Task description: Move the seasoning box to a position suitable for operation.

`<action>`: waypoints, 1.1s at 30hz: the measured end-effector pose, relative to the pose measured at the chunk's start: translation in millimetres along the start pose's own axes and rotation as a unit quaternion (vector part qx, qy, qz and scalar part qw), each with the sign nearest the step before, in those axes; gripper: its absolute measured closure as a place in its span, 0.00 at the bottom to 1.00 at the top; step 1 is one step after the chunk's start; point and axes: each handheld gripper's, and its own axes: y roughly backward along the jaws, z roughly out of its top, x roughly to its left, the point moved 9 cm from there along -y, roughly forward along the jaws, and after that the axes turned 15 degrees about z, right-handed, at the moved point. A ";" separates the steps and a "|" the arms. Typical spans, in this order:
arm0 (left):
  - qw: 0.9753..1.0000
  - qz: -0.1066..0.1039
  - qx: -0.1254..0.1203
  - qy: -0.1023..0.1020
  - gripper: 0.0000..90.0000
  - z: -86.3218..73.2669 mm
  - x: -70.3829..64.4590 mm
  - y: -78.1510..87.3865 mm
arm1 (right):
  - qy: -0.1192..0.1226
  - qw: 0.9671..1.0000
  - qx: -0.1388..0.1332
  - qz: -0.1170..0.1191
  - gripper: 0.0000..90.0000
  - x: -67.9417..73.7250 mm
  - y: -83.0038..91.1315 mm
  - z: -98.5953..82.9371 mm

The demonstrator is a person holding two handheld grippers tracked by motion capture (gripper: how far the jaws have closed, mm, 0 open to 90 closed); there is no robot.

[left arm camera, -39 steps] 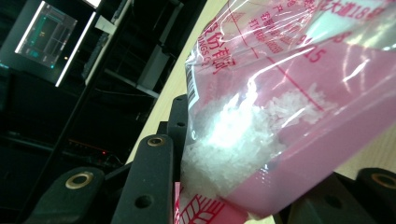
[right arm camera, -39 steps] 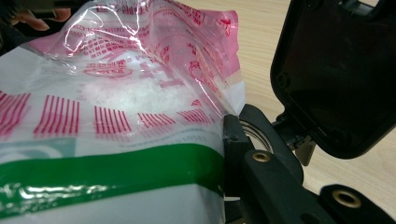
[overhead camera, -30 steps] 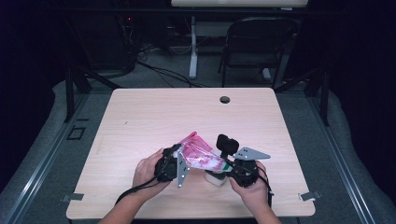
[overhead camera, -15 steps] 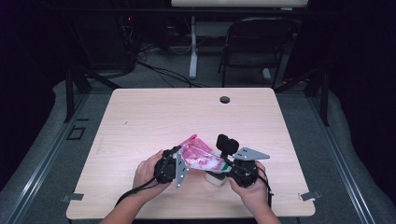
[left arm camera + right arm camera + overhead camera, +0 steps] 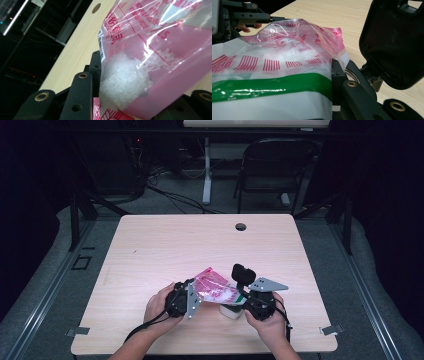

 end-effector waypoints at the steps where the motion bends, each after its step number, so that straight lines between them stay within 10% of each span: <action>1: 1.000 -0.002 -0.001 0.003 0.78 -0.1 -0.1 -0.6 | -0.001 1.000 0.001 0.000 1.00 0.2 0.2 0.1; 33: 0.998 -0.049 0.022 0.036 0.78 -9.3 -13.0 -5.7 | 0.005 1.000 -0.004 0.008 1.00 3.7 -0.9 3.7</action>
